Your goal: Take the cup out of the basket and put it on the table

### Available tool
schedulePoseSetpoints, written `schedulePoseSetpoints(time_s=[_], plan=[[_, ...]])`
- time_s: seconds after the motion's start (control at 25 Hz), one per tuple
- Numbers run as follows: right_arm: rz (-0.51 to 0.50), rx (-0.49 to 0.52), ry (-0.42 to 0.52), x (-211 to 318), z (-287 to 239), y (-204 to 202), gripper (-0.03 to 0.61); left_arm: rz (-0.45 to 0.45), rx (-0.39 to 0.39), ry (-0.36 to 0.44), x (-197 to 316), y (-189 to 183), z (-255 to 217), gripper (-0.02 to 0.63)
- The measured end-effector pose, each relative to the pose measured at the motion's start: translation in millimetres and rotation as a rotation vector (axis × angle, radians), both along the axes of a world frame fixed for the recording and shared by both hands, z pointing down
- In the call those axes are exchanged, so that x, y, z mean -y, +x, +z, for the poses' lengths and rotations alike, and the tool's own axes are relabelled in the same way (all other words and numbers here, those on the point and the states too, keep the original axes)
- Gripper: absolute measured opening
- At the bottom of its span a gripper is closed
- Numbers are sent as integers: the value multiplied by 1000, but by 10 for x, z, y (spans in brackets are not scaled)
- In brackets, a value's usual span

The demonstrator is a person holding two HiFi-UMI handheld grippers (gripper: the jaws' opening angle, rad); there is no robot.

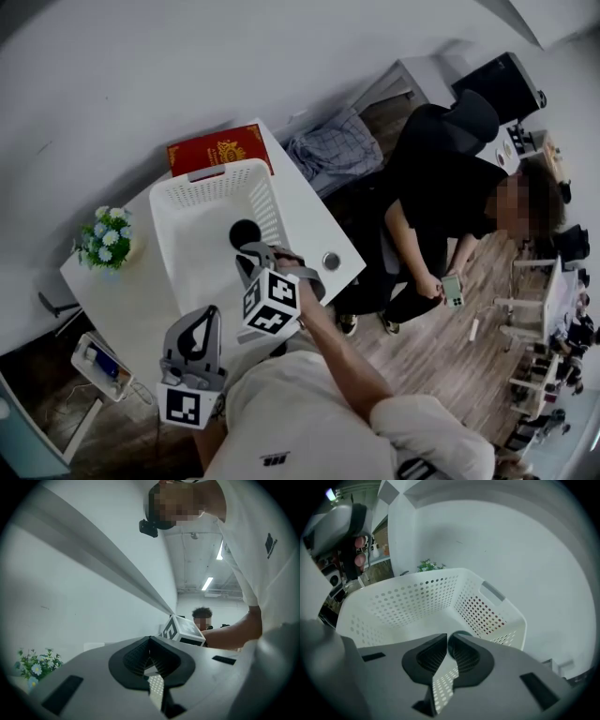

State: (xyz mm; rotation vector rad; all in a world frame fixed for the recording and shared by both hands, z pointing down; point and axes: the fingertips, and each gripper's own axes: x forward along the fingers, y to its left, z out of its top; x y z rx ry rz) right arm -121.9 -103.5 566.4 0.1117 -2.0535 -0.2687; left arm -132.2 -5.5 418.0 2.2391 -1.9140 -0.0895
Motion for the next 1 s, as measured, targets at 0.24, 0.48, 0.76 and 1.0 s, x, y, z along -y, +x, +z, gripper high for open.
schedulePoseSetpoints(time_s=[0.24, 0.48, 0.76, 1.0], plan=[[10, -119, 8, 47, 242, -15, 78, -14, 0, 6, -10, -70, -1, 9], [-4, -206, 64, 102, 433, -2, 94, -26, -10, 10, -50, -136, 18, 9], [-28, -274, 87, 132, 523, -11, 97, -37, -21, 10, -83, -191, 45, 9], [-52, -317, 126, 166, 615, 1, 95, -43, -24, 13, -108, -205, 49, 9]])
